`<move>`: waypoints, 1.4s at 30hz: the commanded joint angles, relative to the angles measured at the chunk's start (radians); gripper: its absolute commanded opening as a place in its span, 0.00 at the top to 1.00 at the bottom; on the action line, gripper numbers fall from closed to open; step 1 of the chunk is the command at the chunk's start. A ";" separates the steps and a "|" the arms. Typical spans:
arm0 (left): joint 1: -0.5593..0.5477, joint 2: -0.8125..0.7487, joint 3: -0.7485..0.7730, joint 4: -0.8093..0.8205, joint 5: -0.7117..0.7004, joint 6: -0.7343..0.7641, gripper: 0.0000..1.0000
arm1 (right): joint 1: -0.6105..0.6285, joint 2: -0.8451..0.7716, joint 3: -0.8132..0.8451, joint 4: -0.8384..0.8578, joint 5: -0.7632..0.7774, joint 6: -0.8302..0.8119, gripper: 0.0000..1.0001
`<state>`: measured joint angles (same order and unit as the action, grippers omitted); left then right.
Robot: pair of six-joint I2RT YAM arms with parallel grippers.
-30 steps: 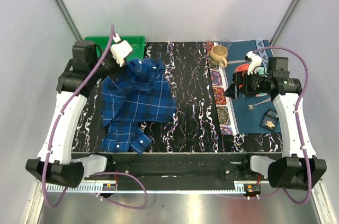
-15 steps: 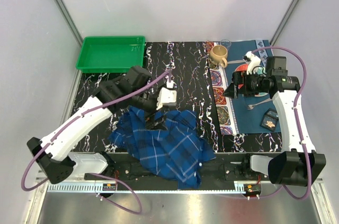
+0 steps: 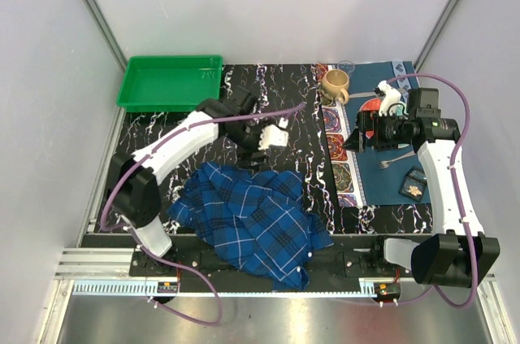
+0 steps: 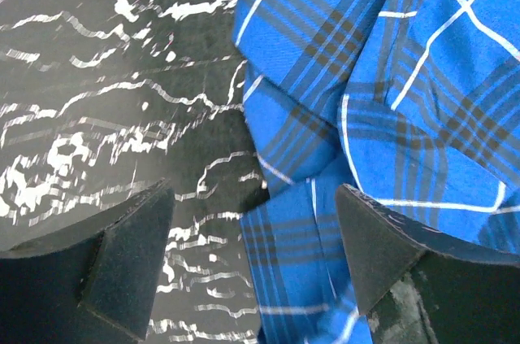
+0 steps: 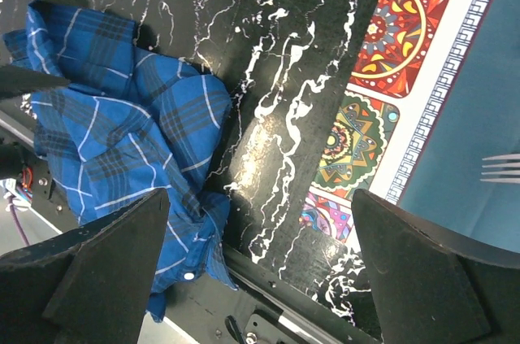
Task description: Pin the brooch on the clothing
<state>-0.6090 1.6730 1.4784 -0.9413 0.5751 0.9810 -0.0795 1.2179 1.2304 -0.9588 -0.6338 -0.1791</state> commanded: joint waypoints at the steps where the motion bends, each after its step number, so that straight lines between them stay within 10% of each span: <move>1: -0.078 0.071 -0.007 0.052 -0.017 0.143 0.16 | -0.003 -0.038 -0.005 0.022 0.074 0.015 0.00; 15: -0.152 0.200 -0.125 0.375 -0.081 0.090 0.16 | -0.006 -0.041 -0.011 0.028 0.082 0.020 0.00; 26: -0.153 0.289 -0.076 0.225 -0.055 0.219 0.20 | -0.009 -0.040 -0.017 0.032 0.097 0.015 0.00; 28: -0.156 0.304 -0.078 0.217 -0.075 0.213 0.34 | -0.009 -0.040 -0.012 0.034 0.100 0.016 0.00; 32: -0.147 0.248 -0.046 0.216 -0.069 0.119 0.96 | -0.009 -0.029 -0.016 0.035 0.092 0.017 0.00; 42: 0.109 -0.215 0.172 0.427 -0.078 -0.547 1.00 | -0.009 -0.012 0.021 0.035 0.048 0.018 0.00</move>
<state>-0.6350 1.7050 1.5177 -0.6861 0.5072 0.7017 -0.0853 1.1976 1.2045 -0.9546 -0.5613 -0.1673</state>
